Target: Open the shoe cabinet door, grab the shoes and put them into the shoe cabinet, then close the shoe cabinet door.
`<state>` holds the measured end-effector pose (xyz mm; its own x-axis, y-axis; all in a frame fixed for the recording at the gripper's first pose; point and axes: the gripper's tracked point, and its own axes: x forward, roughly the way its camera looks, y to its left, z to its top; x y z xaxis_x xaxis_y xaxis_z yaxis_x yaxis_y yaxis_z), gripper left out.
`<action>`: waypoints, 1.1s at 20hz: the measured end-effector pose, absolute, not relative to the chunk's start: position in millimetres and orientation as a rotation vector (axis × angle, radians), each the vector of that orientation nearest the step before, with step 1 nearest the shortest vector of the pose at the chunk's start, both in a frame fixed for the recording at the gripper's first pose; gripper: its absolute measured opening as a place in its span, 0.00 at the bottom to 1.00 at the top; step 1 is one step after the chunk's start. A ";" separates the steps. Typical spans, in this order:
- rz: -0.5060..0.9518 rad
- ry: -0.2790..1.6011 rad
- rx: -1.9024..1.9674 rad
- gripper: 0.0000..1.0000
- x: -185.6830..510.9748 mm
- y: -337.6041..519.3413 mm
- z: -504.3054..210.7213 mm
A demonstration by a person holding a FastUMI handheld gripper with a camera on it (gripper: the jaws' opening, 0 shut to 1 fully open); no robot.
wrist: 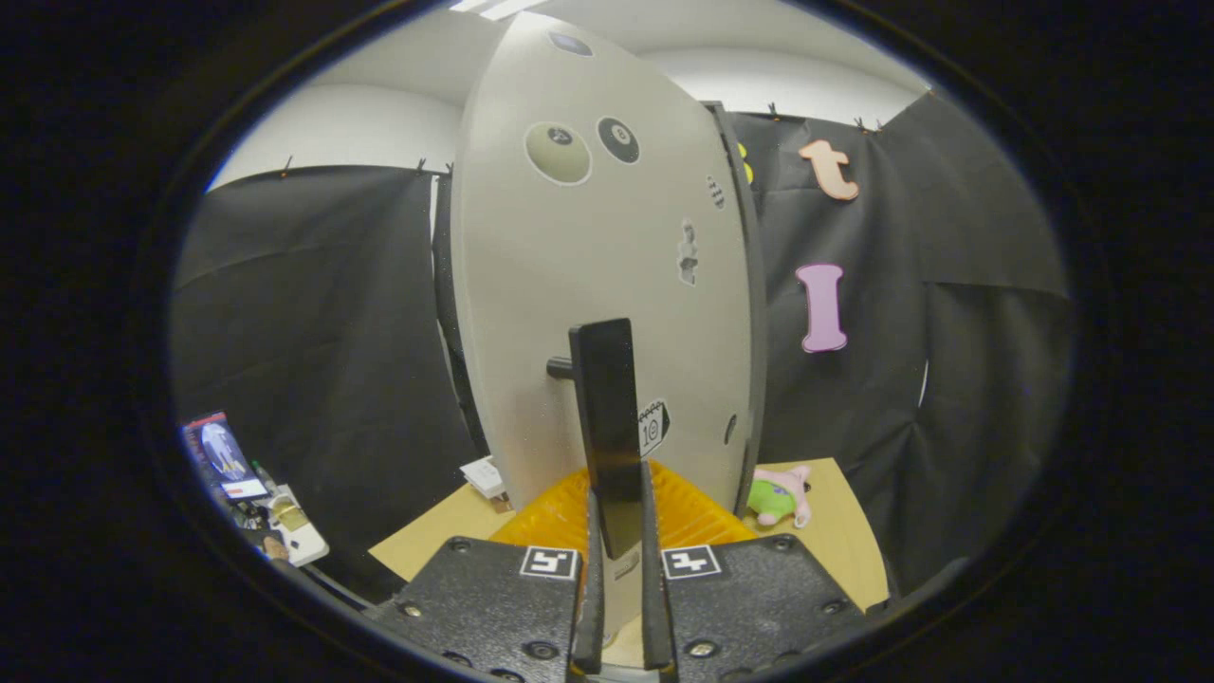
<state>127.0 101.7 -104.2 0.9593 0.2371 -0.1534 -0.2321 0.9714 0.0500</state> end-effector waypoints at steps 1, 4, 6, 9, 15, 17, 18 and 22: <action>0.232 0.159 0.027 0.18 125.9 97.1 -103.8; 0.193 0.154 0.027 0.14 123.6 80.1 -104.1; 0.141 0.143 0.025 0.11 127.1 67.2 -101.8; 0.103 0.144 0.033 0.05 126.0 49.3 -101.1; 0.058 0.143 0.064 0.04 125.6 26.1 -103.5; 0.046 0.141 0.071 0.04 126.5 21.9 -103.0; 0.058 0.143 0.080 0.04 126.6 23.5 -102.2; 0.063 0.140 0.063 0.04 122.5 20.4 -103.6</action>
<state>122.5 20.4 -103.6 0.9882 0.0671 -0.1374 -0.0583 0.9961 0.0668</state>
